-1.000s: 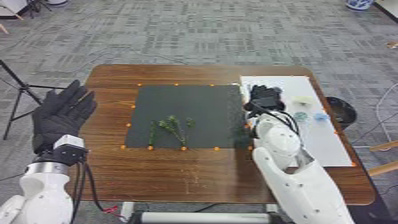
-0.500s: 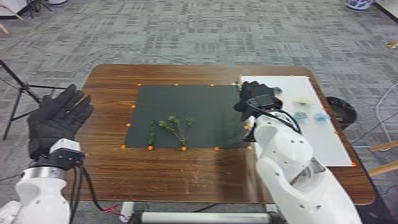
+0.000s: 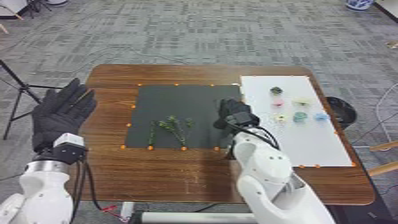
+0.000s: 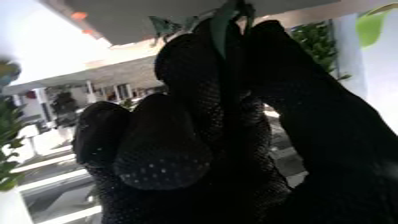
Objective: Arrange flowers
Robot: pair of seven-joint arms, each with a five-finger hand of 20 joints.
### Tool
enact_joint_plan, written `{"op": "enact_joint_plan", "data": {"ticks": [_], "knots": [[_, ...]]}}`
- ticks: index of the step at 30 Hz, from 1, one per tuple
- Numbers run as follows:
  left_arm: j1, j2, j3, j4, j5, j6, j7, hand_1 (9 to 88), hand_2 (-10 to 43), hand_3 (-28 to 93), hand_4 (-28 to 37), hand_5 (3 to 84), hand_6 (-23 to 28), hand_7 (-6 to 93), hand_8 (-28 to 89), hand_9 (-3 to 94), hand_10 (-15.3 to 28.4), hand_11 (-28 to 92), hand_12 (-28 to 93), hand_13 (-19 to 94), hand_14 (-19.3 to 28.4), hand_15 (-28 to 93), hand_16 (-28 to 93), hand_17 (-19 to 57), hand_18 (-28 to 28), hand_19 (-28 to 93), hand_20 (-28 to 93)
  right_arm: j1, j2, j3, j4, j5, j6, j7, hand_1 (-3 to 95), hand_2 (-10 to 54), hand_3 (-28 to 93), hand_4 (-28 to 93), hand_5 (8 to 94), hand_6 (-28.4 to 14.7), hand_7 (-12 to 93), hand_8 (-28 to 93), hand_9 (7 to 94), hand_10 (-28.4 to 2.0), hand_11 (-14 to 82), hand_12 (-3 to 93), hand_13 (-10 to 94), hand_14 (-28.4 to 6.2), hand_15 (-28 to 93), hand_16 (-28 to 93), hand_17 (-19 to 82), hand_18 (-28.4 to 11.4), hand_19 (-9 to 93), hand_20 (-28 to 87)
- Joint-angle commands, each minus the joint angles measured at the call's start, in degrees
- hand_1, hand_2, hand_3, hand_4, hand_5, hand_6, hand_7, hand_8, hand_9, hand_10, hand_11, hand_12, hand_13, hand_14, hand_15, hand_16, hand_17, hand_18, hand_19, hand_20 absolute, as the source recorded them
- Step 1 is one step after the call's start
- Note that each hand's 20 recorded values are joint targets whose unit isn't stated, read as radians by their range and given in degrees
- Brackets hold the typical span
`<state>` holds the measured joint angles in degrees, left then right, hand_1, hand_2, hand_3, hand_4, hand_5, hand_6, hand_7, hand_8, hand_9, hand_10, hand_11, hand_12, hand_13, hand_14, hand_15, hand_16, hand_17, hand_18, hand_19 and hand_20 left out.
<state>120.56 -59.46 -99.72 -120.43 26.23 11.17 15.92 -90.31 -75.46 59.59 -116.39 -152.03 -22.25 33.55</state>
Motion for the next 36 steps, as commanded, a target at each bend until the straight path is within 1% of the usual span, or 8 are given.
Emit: {"op": "enact_joint_plan", "data": {"ticks": [1, 17, 19, 25, 29, 31, 32, 36], "knots": [[-0.3, 0.47, 0.34, 0.15, 0.01, -0.35, -0.42, 25.5, 15.7, 70, -28.3, 41.9, 8.4, 13.4, -11, 36.5, 14.1, 19, 7, 28, 15.6, 24, -4, -6.7, 15.1, 38, 8, -1.0, -1.8, -0.8, 2.2, -0.8, -2.9, 1.9, 47.6, -9.5, 72, -5, 77.8, -4.2, 45, 25, 85.7, -12.0, 40.9, 44.3, 89, -3.7, 63, 41, 56, -22.1, 93, 30], [-0.6, 0.12, 1.0, 0.31, 0.06, -0.11, -1.06, 25.5, 15.7, 70, -28.3, 42.0, 8.4, 13.4, -11, 36.5, 14.0, 19, 7, 28, 15.6, 24, -4, -6.7, 15.2, 38, 8, -0.7, -4.7, -2.2, 7.3, -4.5, -5.9, 0.9, 47.3, -9.5, 71, -6, 76.4, -3.4, 46, 25, 85.1, -12.0, 41.4, 44.1, 88, -3.7, 64, 41, 55, -22.5, 93, 30], [-1.1, 0.2, 1.23, 0.56, 0.06, -0.32, -1.06, 25.5, 15.6, 70, -28.3, 41.9, 8.4, 13.5, -11, 36.4, 14.1, 19, 7, 28, 15.6, 24, -4, -6.7, 15.2, 38, 8, -0.6, -4.9, -2.1, 7.9, -5.3, -5.2, 0.6, 46.9, -9.5, 71, -6, 76.2, -3.3, 47, 24, 84.9, -12.0, 41.6, 44.1, 88, -3.7, 64, 41, 55, -22.4, 93, 31], [-0.4, 0.15, 1.15, 0.19, 0.09, 0.1, -1.01, 25.4, 15.6, 70, -28.3, 41.9, 8.5, 13.4, -11, 36.3, 14.2, 19, 7, 28, 15.7, 24, -4, -6.7, 15.2, 38, 8, -0.7, -5.2, -1.8, 8.5, -5.3, -5.4, 0.9, 46.6, -9.5, 71, -6, 75.6, -2.9, 48, 23, 84.4, -12.1, 42.3, 43.7, 88, -3.7, 64, 41, 55, -22.5, 93, 31], [-1.0, 0.06, 1.8, 0.47, 0.08, -0.15, -1.23, 25.5, 15.6, 70, -28.3, 42.0, 8.5, 13.4, -11, 36.2, 14.2, 19, 7, 28, 15.8, 24, -4, -6.7, 15.2, 38, 8, -0.9, -5.5, -1.8, 8.6, -5.4, -5.5, 0.8, 46.9, -9.5, 71, -6, 75.2, -2.7, 49, 23, 84.3, -12.3, 42.7, 43.2, 88, -3.8, 64, 41, 55, -22.5, 93, 31], [-1.1, -0.04, 2.09, 0.54, 0.06, 0.28, -1.44, 25.6, 15.6, 70, -28.3, 41.9, 8.4, 13.4, -11, 36.2, 14.2, 19, 7, 28, 15.8, 25, -4, -6.8, 15.2, 38, 8, -0.8, -5.6, -1.5, 8.4, -5.5, -6.5, 0.1, 46.7, -9.5, 70, -8, 75.0, -2.5, 49, 22, 84.1, -12.6, 43.0, 42.7, 87, -3.9, 65, 41, 54, -22.5, 93, 31], [-1.0, -0.13, 2.29, 0.33, -0.14, 1.24, -1.51, 25.6, 15.6, 70, -28.3, 41.9, 8.5, 13.4, -11, 36.1, 14.2, 19, 7, 28, 15.8, 25, -4, -6.8, 15.2, 38, 8, -0.9, -5.6, -1.4, 8.5, -6.1, -6.5, -0.5, 46.4, -9.5, 69, -9, 74.5, -2.6, 49, 22, 83.3, -12.7, 43.9, 41.4, 86, -4.2, 65, 41, 53, -22.8, 93, 31], [-0.8, -0.41, 2.42, 0.3, -0.07, 0.99, -1.35, 25.7, 15.8, 70, -28.3, 42.2, 8.6, 13.7, -11, 36.3, 14.3, 20, 7, 28, 15.7, 25, -4, -6.8, 15.2, 38, 8, -0.7, -5.5, -1.2, 8.4, -6.2, -6.5, -0.8, 43.5, -9.5, 66, -12, 72.4, -3.2, 49, 21, 80.5, -13.3, 45.8, 38.0, 84, -5.0, 66, 40, 51, -23.3, 93, 31]]}}
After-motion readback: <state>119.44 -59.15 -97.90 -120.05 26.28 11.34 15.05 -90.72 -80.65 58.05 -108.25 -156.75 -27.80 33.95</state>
